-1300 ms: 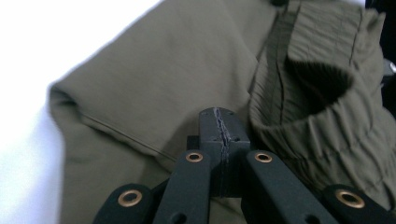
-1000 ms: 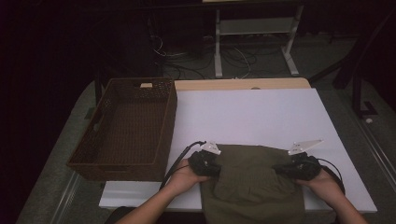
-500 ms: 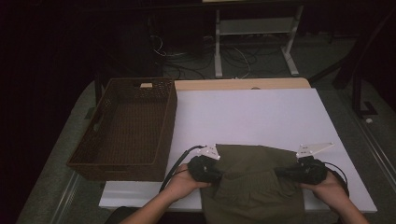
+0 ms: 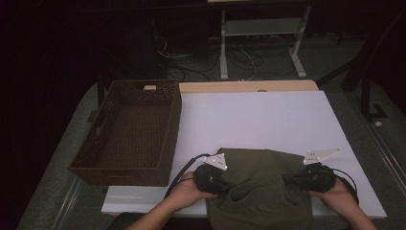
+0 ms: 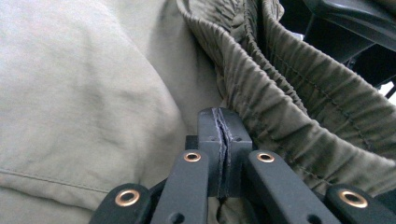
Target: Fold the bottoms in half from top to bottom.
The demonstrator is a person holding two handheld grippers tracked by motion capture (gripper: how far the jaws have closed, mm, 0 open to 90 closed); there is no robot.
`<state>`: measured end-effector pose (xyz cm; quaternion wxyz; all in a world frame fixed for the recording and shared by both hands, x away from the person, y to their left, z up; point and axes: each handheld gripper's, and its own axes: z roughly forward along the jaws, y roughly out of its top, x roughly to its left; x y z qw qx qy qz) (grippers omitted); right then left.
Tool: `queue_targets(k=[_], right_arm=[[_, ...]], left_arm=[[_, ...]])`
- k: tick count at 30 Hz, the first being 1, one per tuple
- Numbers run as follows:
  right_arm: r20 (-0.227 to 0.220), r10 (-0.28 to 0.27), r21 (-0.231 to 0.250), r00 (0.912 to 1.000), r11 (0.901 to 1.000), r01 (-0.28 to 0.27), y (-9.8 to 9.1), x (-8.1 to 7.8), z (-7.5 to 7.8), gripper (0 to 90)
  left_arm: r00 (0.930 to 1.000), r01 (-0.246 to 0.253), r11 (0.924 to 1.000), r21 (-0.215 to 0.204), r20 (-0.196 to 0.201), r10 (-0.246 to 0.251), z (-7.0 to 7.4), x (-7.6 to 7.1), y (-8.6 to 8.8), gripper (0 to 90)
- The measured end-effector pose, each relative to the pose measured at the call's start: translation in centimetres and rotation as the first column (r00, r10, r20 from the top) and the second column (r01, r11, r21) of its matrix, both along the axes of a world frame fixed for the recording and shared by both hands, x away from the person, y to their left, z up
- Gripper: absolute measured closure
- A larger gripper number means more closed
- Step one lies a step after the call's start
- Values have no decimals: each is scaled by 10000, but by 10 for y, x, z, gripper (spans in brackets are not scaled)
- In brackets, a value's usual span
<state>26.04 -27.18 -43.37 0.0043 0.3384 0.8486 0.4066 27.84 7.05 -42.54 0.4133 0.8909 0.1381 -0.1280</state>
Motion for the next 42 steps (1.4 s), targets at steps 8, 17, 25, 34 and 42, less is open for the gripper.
queue_targets(k=[8,17,25,34,42], right_arm=[[-12,456,272,9990,9986,-456,6,-10,3,892],[-181,1638,191,9863,9864,-1634,22,-33,1,891],[-407,2244,-170,9736,9742,-2252,30,-36,-4,850],[304,1214,152,9921,9924,-1219,22,-27,0,607],[735,450,56,9963,9989,-455,20,-20,1,472]], left_arm=[[9989,425,9991,60,-198,-424,0,-12,1,879],[9868,1573,9861,538,-472,-1548,-6,-25,-7,866],[9869,1582,9860,522,-406,-1562,-8,-27,-11,743],[9991,431,9991,58,60,-431,0,-13,-4,531],[9965,-728,9973,-108,403,732,5,4,5,436]])
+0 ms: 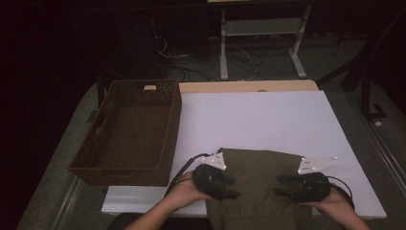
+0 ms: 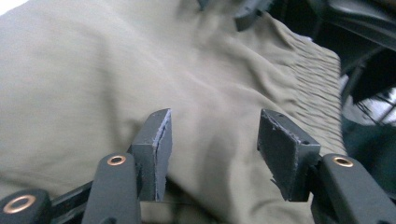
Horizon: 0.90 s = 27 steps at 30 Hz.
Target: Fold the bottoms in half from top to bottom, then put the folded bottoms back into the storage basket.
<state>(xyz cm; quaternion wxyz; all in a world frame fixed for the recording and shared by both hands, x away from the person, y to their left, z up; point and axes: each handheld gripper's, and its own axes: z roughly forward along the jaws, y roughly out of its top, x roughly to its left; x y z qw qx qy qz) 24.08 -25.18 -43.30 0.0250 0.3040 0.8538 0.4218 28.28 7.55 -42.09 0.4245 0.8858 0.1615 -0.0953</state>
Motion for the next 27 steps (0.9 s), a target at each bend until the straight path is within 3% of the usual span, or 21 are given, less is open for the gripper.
queue_targets(k=[5,8,14,22,27], right_arm=[[146,-144,-160,9998,9998,146,0,-1,0,448],[166,-288,-214,9994,9993,291,0,0,-1,437],[200,-422,-246,9989,9988,427,-2,2,-1,431],[176,-445,-239,9989,9987,450,-3,3,-2,429],[197,-448,-256,9988,9986,453,-3,3,-2,429]], left_arm=[[9966,-729,9973,88,387,725,6,14,6,416],[9899,-1351,9907,183,453,1341,8,27,8,416],[9691,-2365,9689,733,895,2298,5,48,8,416],[9442,-3157,9368,1505,1470,2946,-1,76,3,411],[9490,-3084,9323,1890,1285,2879,-9,87,-1,375]])
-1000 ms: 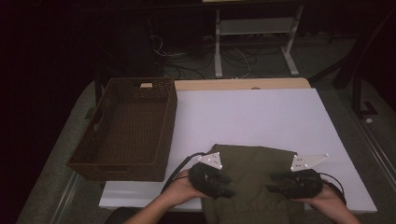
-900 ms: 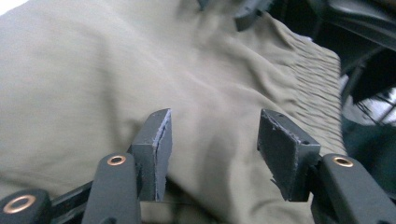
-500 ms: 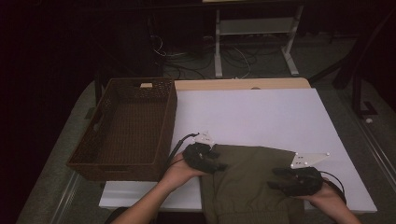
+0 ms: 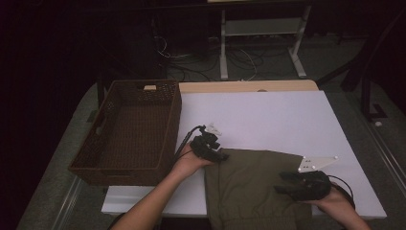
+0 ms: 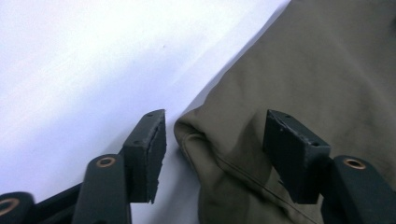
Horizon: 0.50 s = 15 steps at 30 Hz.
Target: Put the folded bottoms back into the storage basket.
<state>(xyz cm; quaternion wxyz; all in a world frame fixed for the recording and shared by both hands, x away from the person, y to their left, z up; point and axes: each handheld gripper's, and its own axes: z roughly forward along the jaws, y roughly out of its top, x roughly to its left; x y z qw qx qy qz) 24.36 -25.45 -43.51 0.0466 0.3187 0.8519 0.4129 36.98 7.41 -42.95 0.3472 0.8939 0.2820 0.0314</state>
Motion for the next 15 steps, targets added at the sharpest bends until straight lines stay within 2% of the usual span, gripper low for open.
queue_targets(k=[5,7,12,15], right_arm=[[-60,-12,-11,10000,10000,11,0,1,0,429],[-47,-3,-15,10000,10000,3,0,0,0,428],[-18,-5,8,10000,10000,5,0,0,0,429],[-17,-42,19,10000,10000,42,0,1,1,427]], left_arm=[[9998,29,9998,212,-221,-25,-7,5,-3,319],[9991,209,9995,255,-367,-199,-9,6,-3,324],[9982,600,9971,474,-87,-597,-9,2,-7,412],[9972,729,9955,606,118,-737,-9,-1,-10,522]])
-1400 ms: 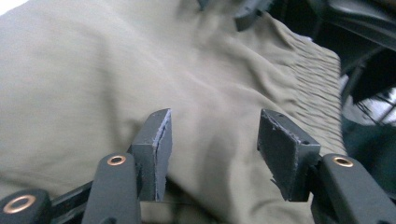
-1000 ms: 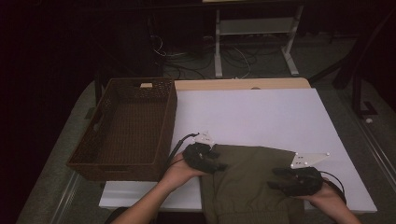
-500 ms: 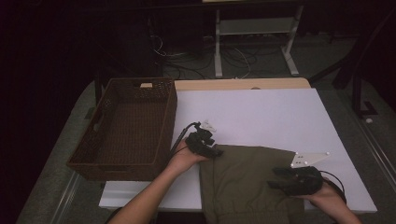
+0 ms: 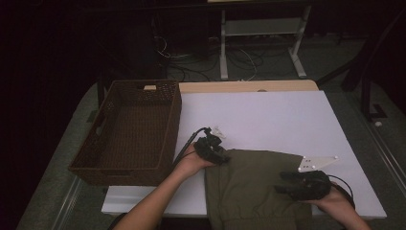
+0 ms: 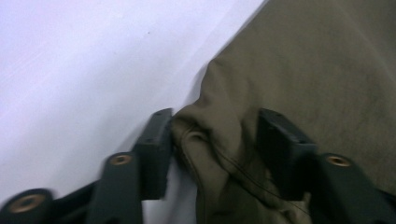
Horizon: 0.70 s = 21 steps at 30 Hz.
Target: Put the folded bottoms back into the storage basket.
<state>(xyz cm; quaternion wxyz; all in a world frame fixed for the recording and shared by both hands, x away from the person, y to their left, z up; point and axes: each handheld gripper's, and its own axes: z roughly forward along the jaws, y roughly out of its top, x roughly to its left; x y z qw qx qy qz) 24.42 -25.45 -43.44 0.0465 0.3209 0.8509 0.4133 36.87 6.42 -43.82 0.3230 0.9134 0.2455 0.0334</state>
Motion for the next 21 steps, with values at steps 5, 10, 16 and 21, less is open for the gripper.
queue_targets(k=[5,10,16,21], right_arm=[[28,-10,-150,10000,9999,11,1,5,2,409],[186,-253,-116,9995,9996,255,0,15,7,398],[147,-704,-248,9974,9972,708,-8,32,11,370],[233,-1048,-553,9942,9928,1059,-16,49,17,347]], left_arm=[[9999,101,9999,-23,44,-101,-1,0,-1,653],[9997,178,9995,-272,-163,-182,-2,0,-1,763],[9994,154,9992,-367,-318,-166,-2,0,0,819],[9996,151,9988,-455,-227,-162,-3,-1,0,817]])
